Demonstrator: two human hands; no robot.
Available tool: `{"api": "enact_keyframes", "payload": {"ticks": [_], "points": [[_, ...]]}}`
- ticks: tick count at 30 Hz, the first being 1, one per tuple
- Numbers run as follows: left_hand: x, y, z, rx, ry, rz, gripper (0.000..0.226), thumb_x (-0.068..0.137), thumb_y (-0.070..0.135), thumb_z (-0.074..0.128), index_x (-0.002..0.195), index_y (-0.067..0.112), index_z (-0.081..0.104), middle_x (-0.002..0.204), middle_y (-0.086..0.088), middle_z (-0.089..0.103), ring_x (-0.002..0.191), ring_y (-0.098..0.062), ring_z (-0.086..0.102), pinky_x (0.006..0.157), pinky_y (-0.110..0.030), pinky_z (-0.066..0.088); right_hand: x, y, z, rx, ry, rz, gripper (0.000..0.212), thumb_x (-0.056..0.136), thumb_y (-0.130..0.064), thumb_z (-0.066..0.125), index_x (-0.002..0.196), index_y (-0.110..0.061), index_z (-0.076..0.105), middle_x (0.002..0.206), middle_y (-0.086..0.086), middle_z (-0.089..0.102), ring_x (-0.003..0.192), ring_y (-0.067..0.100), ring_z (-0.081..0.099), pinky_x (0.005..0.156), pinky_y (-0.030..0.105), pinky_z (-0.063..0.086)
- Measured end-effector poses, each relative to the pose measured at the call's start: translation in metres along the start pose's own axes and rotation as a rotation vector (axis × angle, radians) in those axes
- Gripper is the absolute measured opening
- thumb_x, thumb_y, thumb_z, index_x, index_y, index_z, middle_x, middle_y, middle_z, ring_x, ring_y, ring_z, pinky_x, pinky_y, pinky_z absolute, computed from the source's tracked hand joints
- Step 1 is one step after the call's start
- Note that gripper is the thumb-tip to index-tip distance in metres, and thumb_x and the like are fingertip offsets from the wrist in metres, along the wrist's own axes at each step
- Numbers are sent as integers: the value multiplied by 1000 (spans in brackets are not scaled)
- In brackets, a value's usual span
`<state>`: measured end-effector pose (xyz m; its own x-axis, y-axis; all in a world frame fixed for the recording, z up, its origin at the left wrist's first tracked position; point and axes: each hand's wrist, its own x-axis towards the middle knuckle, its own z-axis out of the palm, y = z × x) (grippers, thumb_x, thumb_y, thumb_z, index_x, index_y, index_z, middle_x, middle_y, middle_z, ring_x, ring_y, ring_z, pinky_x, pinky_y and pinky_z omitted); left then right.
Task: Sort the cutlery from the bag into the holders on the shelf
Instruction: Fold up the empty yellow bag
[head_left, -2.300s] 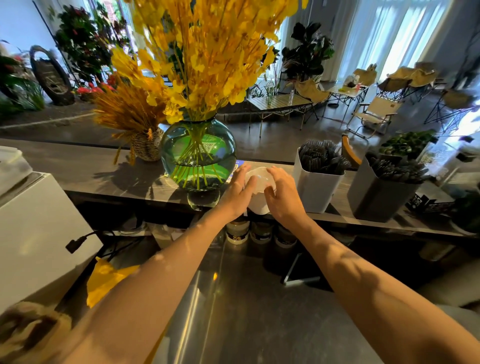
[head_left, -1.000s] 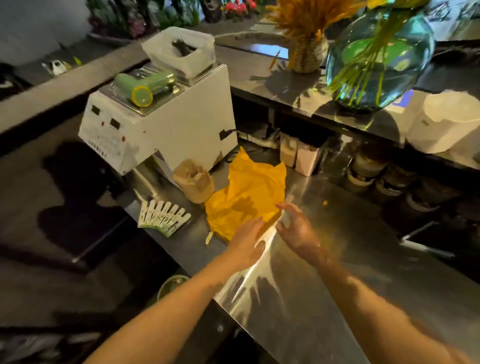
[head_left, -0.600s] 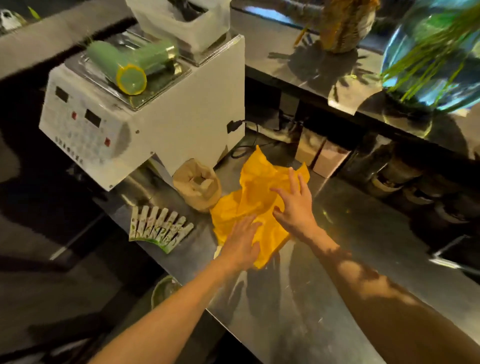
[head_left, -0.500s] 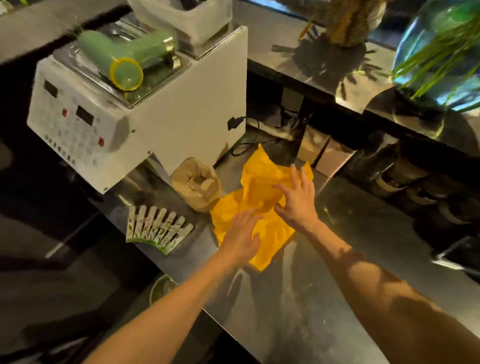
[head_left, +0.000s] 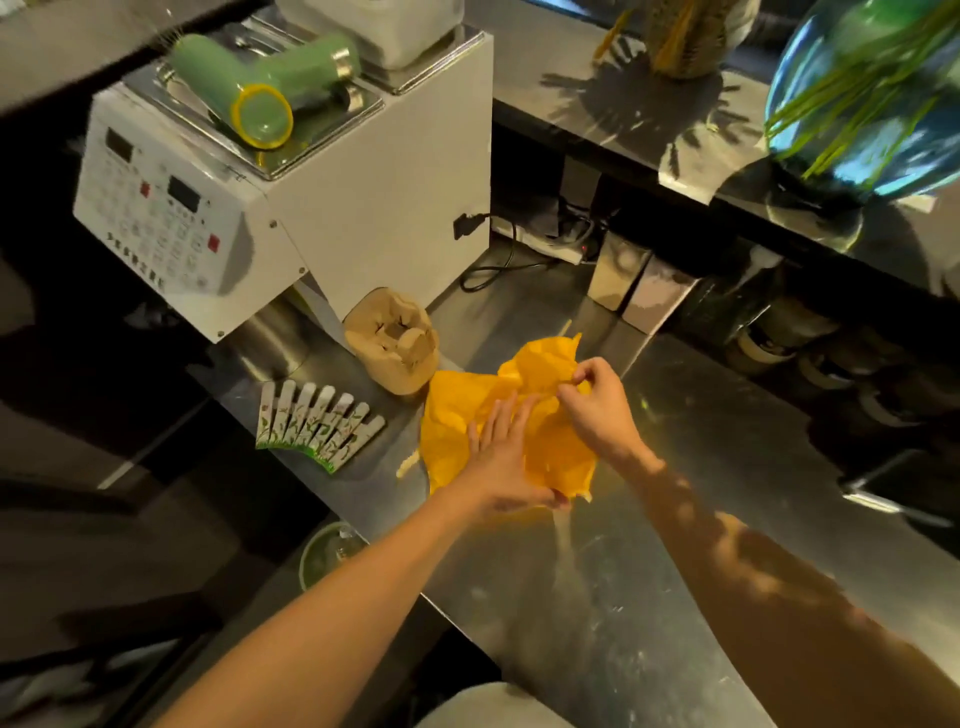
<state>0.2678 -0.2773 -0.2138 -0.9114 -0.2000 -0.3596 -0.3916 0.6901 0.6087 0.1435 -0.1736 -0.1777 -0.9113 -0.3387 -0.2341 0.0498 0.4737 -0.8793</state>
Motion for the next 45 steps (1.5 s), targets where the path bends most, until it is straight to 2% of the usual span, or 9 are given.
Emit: {"api": "enact_keyframes", "payload": {"ticks": [5, 13, 15, 18, 22, 27, 35, 39, 45], "points": [[-44, 29, 24, 35, 98, 9, 153, 55, 66, 87, 156, 33, -22, 167, 3, -20, 154, -22, -19, 121, -55, -11, -36, -2, -20, 251, 39, 175, 25, 69, -35, 60, 90, -22, 59, 95, 3, 60, 83, 17, 56, 74, 35, 50], [-117, 53, 33, -650, 304, -42, 65, 90, 14, 70, 146, 31, 42, 132, 5, 60, 123, -12, 58, 101, -25, 49, -102, -13, -57, 777, -290, 247, 25, 98, -8, 50, 119, -19, 59, 93, 6, 69, 87, 23, 66, 75, 31, 53], [-136, 55, 27, -853, 292, -156, 41, 96, 19, 68, 134, 25, 53, 116, 6, 69, 107, -12, 66, 94, -24, 53, -116, -7, -62, 715, -225, 192, 28, 99, -8, 53, 126, -15, 60, 102, 11, 72, 98, 30, 69, 78, 33, 55], [-161, 49, 19, -1122, 255, -277, 40, 90, 42, 71, 127, 30, 62, 119, -1, 72, 112, -28, 68, 106, -54, 49, -134, 18, -67, 484, -184, -11, 31, 94, -9, 64, 125, -9, 59, 112, 10, 66, 105, 27, 66, 84, 35, 55], [-200, 51, 13, -1301, 278, -380, 19, 101, 45, 53, 114, 32, 58, 110, -2, 71, 105, -29, 66, 100, -50, 48, -150, 27, -56, 86, -283, 102, 79, 88, -40, 77, 153, -24, 36, 145, 4, 47, 129, 30, 52, 109, 51, 46], [-249, 42, 25, -1490, 426, -463, 33, 103, 53, 42, 125, 29, 50, 105, -7, 68, 99, -33, 64, 89, -50, 48, -182, 34, -29, 424, -708, 341, 56, 89, -47, 71, 136, -20, 57, 126, 8, 71, 112, 32, 69, 103, 52, 52], [-307, -29, 50, -1522, 690, -504, 97, 68, 86, 62, 147, 34, 40, 144, -10, 55, 125, -37, 58, 102, -63, 47, -216, 32, 23, 76, -591, 59, 31, 100, -35, 63, 116, -8, 65, 107, 16, 72, 98, 31, 70, 87, 51, 59], [-336, -30, 37, -1206, 947, -420, 83, 80, 73, 50, 151, 37, 29, 149, -1, 41, 130, -25, 48, 109, -52, 43, -221, 26, 56, -126, -539, -85, 31, 100, -39, 60, 103, -9, 64, 90, 10, 68, 86, 29, 66, 75, 46, 55], [-357, -82, 32, -715, 853, -500, 57, 92, 48, 67, 141, 23, 49, 135, 3, 37, 120, -12, 45, 102, -29, 39, -249, -3, 112, -211, -517, -144, 36, 101, -39, 58, 81, -9, 54, 72, 6, 52, 69, 18, 49, 61, 35, 39]]}}
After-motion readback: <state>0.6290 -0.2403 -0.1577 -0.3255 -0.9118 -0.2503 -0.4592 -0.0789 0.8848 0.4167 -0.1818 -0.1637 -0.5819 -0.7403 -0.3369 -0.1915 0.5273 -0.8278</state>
